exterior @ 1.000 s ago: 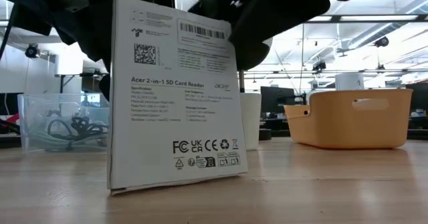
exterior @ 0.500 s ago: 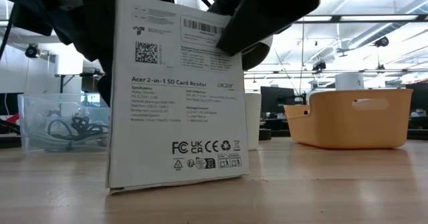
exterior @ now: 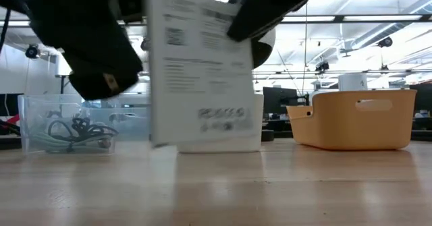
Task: Pick and place items into bin
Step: Put the left white card reader box into the yellow bin
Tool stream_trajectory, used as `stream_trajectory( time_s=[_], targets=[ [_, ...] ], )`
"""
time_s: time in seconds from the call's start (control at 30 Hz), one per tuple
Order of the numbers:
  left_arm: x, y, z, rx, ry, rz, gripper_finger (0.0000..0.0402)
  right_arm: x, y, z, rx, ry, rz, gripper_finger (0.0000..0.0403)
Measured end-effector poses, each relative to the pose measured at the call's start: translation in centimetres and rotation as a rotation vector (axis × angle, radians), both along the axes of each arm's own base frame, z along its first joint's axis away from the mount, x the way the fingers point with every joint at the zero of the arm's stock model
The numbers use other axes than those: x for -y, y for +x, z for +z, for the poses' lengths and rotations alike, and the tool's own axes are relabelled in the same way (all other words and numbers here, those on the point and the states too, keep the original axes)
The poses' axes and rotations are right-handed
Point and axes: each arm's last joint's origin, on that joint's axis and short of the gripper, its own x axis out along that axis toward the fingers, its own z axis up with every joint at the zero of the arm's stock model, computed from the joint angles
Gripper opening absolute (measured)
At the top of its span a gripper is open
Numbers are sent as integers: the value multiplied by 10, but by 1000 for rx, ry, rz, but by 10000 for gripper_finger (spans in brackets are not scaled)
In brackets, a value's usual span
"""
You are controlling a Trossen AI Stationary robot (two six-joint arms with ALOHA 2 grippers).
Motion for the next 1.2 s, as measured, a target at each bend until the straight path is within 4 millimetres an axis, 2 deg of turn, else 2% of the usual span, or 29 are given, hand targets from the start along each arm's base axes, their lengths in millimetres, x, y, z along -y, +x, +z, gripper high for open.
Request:
stream_trajectory(
  time_s=[0.13,0.37,0.47,0.67,0.73,0.83,1.03,1.2],
  targets=[
    [-9,-17,17,-27,92,1,0,4,-22,26,-15,-22,-120,28],
    [-30,-49,33,-115,223,14,0,29,-70,65,-108,99,-615,28],
    [-38,-62,36,-115,234,13,0,43,-93,83,-118,154,-763,28],
    [-53,-89,37,-83,215,20,0,89,-136,94,-305,181,-1103,28],
    [-58,-97,38,-69,188,36,0,103,-147,100,-304,205,-1137,28],
    [-64,-108,39,-48,150,59,0,123,-152,104,-306,322,-1124,28],
    [-70,-118,41,-14,110,85,0,167,-158,69,-480,460,-1121,28],
    [-71,-119,38,-20,116,91,0,195,-147,23,-484,692,-1019,29]
  ],
)
